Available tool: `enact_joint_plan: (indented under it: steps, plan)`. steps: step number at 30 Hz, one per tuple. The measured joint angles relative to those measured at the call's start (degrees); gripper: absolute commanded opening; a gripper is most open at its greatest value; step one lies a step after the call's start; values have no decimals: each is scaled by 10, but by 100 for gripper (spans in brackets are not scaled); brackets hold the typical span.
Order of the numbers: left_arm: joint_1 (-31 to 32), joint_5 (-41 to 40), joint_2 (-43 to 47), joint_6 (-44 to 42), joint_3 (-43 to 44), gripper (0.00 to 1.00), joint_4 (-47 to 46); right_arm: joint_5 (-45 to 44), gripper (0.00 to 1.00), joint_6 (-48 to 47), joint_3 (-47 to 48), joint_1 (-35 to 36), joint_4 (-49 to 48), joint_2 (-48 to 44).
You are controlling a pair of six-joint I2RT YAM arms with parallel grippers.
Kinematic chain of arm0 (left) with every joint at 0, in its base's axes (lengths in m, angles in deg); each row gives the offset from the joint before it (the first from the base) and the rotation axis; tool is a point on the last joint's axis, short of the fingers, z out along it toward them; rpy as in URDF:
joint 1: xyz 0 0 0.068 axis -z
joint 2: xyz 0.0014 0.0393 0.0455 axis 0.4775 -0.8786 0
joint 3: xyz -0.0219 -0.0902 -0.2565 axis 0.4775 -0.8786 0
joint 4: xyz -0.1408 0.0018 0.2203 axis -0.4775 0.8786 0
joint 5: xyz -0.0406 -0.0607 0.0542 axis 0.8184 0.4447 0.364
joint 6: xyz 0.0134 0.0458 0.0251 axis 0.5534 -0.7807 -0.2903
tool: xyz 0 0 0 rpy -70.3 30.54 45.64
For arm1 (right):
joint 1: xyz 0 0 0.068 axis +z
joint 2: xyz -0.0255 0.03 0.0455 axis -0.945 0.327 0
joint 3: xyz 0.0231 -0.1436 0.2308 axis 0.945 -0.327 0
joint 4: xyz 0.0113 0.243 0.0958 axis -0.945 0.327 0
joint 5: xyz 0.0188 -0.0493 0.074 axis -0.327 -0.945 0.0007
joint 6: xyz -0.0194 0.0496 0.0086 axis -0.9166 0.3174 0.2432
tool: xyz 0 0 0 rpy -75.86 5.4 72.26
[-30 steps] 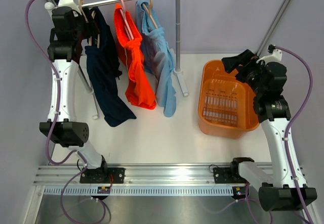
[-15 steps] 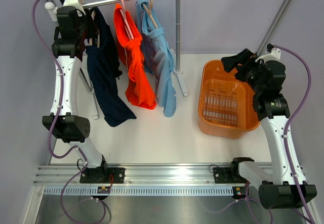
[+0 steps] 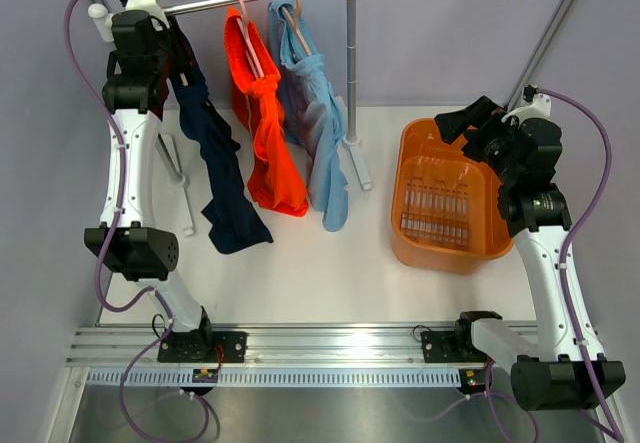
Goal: Remove the shorts from the hanger
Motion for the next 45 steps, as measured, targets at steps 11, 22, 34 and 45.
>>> enact_joint_plan:
  steps: [11, 22, 34, 45]
  plan:
    - [0, -1, 1, 0, 0, 42, 0, 1, 99, 0, 0, 0, 0, 8]
    - [5, -9, 64, 0, -54, 55, -18, 15, 99, 0, 0, 0, -13, 9]
    - [73, -71, 75, -30, -55, 49, -17, 16, 99, 0, 0, 0, -16, 10]
    - [102, -170, 62, -59, -67, 57, -28, 15, 99, 0, 0, 0, -15, 10]
